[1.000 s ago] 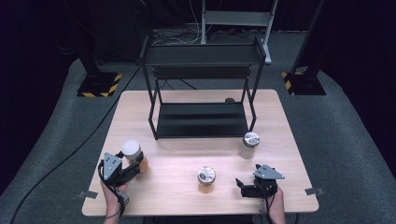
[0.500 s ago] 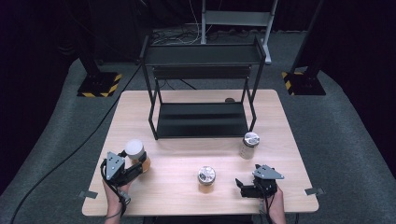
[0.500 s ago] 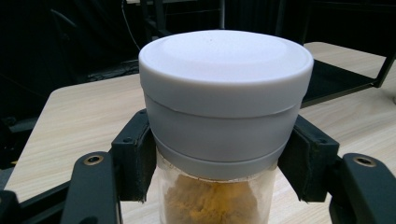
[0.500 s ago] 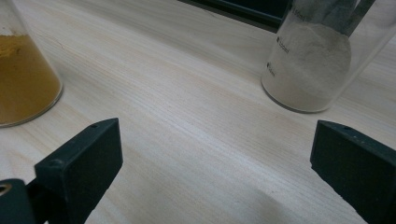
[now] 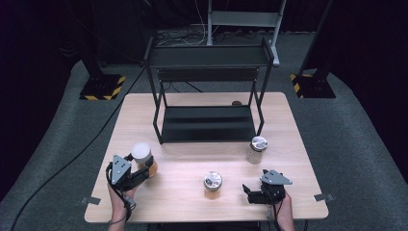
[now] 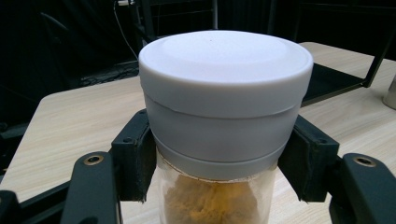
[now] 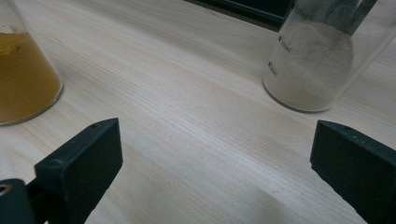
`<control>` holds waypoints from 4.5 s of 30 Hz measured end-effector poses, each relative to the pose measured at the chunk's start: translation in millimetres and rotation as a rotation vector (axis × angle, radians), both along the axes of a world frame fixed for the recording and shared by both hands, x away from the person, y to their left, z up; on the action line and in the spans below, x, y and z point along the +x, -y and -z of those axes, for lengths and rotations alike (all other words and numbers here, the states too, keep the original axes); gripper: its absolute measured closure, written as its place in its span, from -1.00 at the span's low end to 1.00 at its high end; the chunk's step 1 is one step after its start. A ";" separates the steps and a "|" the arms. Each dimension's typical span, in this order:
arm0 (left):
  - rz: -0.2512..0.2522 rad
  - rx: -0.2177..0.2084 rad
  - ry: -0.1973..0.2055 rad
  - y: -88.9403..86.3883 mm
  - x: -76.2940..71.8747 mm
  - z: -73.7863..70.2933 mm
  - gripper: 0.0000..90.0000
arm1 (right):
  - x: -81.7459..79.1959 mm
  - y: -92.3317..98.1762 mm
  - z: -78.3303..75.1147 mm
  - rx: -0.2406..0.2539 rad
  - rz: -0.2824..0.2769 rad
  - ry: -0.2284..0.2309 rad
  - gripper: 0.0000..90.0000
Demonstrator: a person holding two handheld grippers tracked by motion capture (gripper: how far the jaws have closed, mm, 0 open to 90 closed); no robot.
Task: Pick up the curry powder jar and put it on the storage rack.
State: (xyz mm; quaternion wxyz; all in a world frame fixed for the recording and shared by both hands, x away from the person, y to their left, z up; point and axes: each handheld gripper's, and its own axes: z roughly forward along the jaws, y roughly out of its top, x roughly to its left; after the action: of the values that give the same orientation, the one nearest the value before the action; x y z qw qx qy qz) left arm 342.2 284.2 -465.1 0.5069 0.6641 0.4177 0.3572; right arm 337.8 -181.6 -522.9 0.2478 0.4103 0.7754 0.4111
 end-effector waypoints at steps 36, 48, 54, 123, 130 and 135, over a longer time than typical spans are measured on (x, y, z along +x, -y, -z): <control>0.067 0.027 -0.015 15.6 13.4 -6.3 -0.22 | 0.4 0.2 0.0 0.001 0.001 -0.003 -0.96; 0.076 0.024 -0.014 18.1 18.6 -9.4 -0.22 | 0.1 1.0 -0.1 0.007 0.005 0.000 -0.96; 0.077 0.019 -0.015 18.4 19.4 -9.4 -0.22 | 0.2 0.7 -0.1 0.006 -0.001 -0.002 -0.96; 0.137 0.016 -0.033 33.8 50.8 -19.2 -0.22 | 0.0 1.8 -0.2 0.015 0.007 0.002 -0.96; 0.138 0.016 -0.034 34.0 52.9 -20.7 -0.22 | 0.2 1.7 -0.2 0.014 0.007 0.000 -0.96; 0.141 0.020 -0.034 35.6 54.4 -21.8 -0.22 | -0.1 1.5 -0.2 0.011 0.006 0.003 -0.96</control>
State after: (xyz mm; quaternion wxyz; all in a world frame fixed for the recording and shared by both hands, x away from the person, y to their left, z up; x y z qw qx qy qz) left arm 396.6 248.6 -443.3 0.5168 0.7031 0.3747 0.3134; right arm 337.7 -183.2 -522.7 0.2480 0.4134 0.7714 0.4153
